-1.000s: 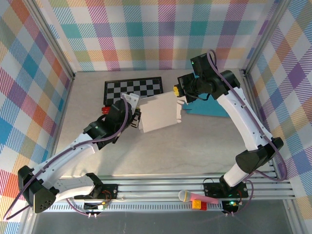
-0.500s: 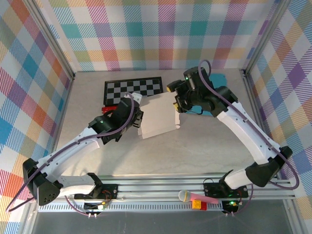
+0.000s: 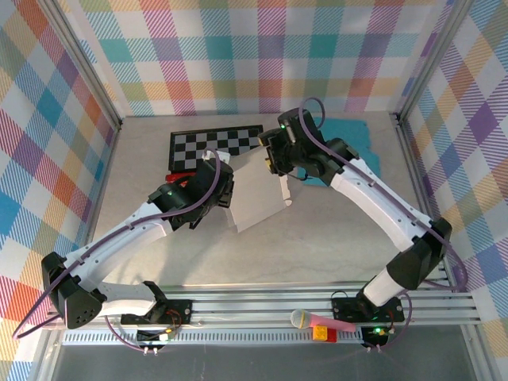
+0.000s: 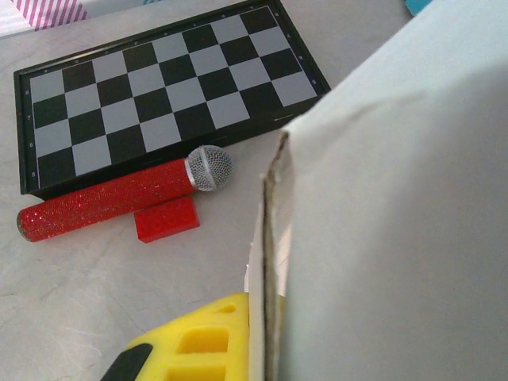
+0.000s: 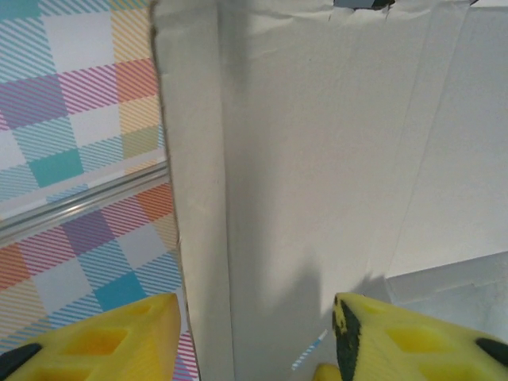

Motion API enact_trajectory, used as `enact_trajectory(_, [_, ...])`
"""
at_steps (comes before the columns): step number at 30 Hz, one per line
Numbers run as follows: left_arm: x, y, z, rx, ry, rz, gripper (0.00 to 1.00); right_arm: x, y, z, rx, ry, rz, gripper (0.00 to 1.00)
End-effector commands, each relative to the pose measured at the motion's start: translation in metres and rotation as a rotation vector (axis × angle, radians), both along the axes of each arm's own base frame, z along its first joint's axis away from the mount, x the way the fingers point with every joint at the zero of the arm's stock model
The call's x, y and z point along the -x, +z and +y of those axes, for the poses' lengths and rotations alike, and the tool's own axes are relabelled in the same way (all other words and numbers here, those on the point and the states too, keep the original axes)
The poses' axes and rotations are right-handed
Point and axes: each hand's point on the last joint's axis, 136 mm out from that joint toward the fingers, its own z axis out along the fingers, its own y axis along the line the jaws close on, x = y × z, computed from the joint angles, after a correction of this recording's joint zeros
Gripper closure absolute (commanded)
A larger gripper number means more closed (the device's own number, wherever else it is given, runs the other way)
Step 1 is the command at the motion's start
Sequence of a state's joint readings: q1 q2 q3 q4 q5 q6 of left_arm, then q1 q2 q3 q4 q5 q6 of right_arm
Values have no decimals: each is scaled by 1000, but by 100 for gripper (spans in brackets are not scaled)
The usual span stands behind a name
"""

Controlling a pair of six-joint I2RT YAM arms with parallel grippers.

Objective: Fold the paper box

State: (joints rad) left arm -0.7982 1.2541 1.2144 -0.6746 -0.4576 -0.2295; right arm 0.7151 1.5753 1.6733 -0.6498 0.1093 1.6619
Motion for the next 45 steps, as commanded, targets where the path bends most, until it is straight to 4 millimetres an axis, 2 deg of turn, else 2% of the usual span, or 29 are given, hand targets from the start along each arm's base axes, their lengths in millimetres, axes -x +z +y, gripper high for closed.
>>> enact_trajectory(1, [0, 9, -4, 23, 6, -8, 100, -5, 20, 16, -66, 27, -35, 51])
enact_trajectory(12, [-1, 11, -8, 29, -16, -12, 100, -11, 9, 32, -86, 63, -5, 70])
enact_trajectory(20, [0, 12, -11, 42, -26, -11, 100, -12, 9, 36, -89, 76, -10, 78])
enact_trajectory(28, [0, 11, -13, 46, -32, -2, 100, -11, 15, 37, -98, 81, -22, 78])
enact_trajectory(33, [2, 9, -14, 48, -37, 9, 100, -10, 22, 35, -106, 82, -43, 72])
enact_trajectory(36, [2, 7, -14, 47, -35, 15, 100, -9, 25, 35, -109, 87, -49, 72])
enact_trajectory(45, [3, 8, -13, 50, -37, 18, 100, -7, 18, 32, -91, 89, -39, 85])
